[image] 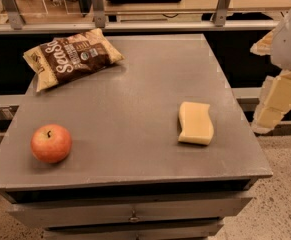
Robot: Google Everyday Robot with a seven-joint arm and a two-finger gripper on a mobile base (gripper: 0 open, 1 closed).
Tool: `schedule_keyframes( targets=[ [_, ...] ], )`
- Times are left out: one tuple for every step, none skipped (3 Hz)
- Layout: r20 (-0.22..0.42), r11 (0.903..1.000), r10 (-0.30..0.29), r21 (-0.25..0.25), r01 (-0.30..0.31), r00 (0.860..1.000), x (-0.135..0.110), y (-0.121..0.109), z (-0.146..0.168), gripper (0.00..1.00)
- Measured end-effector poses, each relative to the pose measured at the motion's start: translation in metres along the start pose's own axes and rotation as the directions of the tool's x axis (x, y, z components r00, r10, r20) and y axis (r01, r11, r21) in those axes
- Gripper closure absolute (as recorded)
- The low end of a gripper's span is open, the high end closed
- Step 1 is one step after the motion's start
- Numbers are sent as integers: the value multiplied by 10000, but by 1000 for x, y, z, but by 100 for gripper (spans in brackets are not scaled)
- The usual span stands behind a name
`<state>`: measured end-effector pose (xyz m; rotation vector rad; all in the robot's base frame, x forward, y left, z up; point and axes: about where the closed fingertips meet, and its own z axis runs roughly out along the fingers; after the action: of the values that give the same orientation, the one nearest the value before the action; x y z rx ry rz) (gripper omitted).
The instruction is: Move sponge near brown chip bag
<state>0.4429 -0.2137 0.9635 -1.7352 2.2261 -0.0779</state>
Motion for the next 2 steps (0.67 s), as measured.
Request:
schedule_keyframes(
  targets=[
    [261, 9982, -413, -424, 424, 9988, -9, 2, 28, 0],
    [555, 9926, -899, -771, 941, 9944, -20, 6, 53, 0]
  ],
)
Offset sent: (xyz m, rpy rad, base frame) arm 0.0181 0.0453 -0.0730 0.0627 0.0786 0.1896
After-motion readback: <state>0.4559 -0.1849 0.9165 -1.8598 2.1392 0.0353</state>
